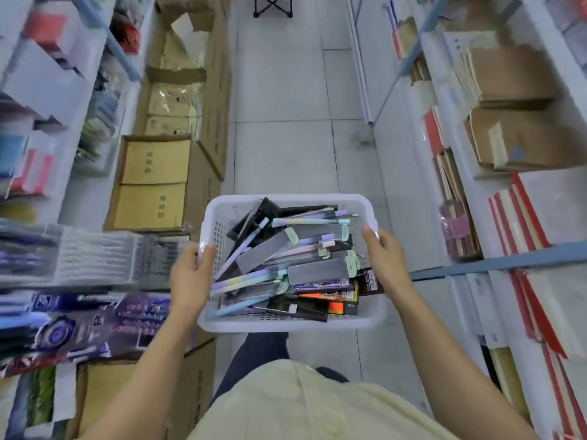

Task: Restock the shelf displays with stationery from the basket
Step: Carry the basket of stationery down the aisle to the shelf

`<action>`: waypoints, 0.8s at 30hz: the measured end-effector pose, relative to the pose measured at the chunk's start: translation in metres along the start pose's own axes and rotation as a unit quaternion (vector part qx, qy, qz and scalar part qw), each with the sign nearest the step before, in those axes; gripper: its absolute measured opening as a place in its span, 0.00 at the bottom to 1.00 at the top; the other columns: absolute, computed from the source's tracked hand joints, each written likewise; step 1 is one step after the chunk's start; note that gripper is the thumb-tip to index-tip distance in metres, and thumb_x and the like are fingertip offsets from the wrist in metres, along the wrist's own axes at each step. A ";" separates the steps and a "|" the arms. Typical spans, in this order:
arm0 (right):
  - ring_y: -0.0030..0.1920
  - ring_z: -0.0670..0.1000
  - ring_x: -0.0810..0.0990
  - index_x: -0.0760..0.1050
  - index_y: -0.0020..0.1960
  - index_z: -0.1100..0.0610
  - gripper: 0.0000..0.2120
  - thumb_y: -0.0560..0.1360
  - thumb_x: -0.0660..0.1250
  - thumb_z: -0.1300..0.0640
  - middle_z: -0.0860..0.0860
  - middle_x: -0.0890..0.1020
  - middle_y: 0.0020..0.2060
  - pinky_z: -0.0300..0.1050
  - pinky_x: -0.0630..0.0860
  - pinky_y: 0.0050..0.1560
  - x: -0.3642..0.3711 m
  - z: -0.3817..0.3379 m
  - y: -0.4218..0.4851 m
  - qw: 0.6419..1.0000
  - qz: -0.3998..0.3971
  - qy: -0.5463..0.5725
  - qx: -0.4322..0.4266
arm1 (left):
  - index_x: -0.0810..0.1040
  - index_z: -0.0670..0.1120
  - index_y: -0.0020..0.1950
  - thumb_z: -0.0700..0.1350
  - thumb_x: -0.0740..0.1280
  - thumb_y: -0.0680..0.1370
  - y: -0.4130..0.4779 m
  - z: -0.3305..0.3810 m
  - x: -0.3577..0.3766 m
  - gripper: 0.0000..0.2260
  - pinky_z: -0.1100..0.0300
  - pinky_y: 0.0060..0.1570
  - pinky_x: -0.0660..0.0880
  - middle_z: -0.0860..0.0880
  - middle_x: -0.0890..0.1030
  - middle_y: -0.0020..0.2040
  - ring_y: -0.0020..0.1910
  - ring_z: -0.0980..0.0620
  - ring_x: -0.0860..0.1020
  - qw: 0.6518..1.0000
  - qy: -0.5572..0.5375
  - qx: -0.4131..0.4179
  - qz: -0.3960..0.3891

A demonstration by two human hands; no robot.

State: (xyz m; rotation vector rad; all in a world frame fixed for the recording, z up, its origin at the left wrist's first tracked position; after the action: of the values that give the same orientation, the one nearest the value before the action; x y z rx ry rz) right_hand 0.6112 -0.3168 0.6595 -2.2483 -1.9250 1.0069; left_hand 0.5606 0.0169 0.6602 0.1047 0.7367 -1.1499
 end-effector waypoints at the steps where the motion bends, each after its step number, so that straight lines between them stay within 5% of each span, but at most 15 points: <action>1: 0.35 0.50 0.62 0.66 0.39 0.58 0.17 0.81 0.59 0.48 0.52 0.63 0.33 0.46 0.59 0.36 0.001 -0.014 0.016 1.000 0.008 0.008 -0.001 | 0.62 0.50 0.35 0.52 0.60 0.82 0.021 0.012 0.001 0.17 0.55 0.30 0.59 0.50 0.64 0.31 0.30 0.51 0.62 1.000 -0.003 0.006 -0.007; 4: 0.36 0.50 0.63 0.65 0.38 0.60 0.18 0.81 0.59 0.49 0.52 0.64 0.34 0.46 0.59 0.37 0.003 -0.058 0.067 1.000 0.020 0.023 -0.003 | 0.64 0.44 0.38 0.53 0.59 0.82 0.087 0.050 0.003 0.17 0.54 0.32 0.60 0.44 0.65 0.33 0.33 0.48 0.64 1.000 -0.007 0.021 -0.014; 7: 0.36 0.50 0.62 0.63 0.38 0.58 0.17 0.81 0.59 0.49 0.51 0.62 0.33 0.46 0.58 0.36 0.002 -0.103 0.118 0.999 0.027 0.024 -0.007 | 0.72 0.37 0.50 0.54 0.59 0.82 0.152 0.090 0.009 0.19 0.44 0.40 0.74 0.33 0.76 0.46 0.40 0.39 0.74 0.999 -0.015 0.015 -0.034; 12: 0.36 0.50 0.67 0.72 0.41 0.62 0.18 0.81 0.59 0.48 0.53 0.70 0.35 0.46 0.63 0.37 -0.002 -0.162 0.227 0.999 0.035 0.035 0.010 | 0.73 0.36 0.52 0.54 0.58 0.82 0.258 0.161 0.032 0.20 0.40 0.44 0.75 0.33 0.78 0.48 0.46 0.34 0.77 0.998 -0.005 0.037 -0.041; 17: 0.45 0.61 0.79 0.75 0.51 0.67 0.21 0.81 0.58 0.47 0.64 0.81 0.46 0.54 0.76 0.49 -0.004 -0.229 0.352 0.999 0.024 0.029 -0.001 | 0.71 0.35 0.51 0.54 0.59 0.82 0.358 0.228 0.060 0.20 0.49 0.40 0.71 0.33 0.77 0.48 0.40 0.45 0.73 0.999 -0.014 0.029 -0.002; 21: 0.35 0.51 0.73 0.72 0.39 0.61 0.19 0.80 0.59 0.47 0.52 0.75 0.34 0.46 0.69 0.38 -0.001 -0.291 0.436 0.999 0.015 0.025 -0.023 | 0.72 0.38 0.51 0.54 0.59 0.82 0.432 0.280 0.069 0.18 0.41 0.44 0.77 0.36 0.78 0.49 0.46 0.37 0.78 0.999 -0.035 0.026 0.005; 24: 0.37 0.50 0.71 0.71 0.41 0.63 0.22 0.78 0.59 0.43 0.53 0.72 0.36 0.47 0.68 0.40 0.012 -0.329 0.498 0.999 -0.001 0.022 -0.027 | 0.72 0.40 0.53 0.55 0.59 0.82 0.495 0.309 0.074 0.17 0.44 0.43 0.79 0.39 0.78 0.49 0.45 0.43 0.77 0.999 -0.046 0.018 0.004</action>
State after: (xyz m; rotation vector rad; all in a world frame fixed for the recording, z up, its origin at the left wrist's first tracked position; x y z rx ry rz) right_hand 1.2052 -0.2999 0.7117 -2.2765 -1.9597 0.9087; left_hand 1.1462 0.0377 0.7115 0.0858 0.6339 -1.1528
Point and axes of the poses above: each hand's wrist, its own y-axis towards the middle knuckle, its own x-axis out of the palm, z = x × y, the point moved 4 cm from there along y, towards the middle knuckle
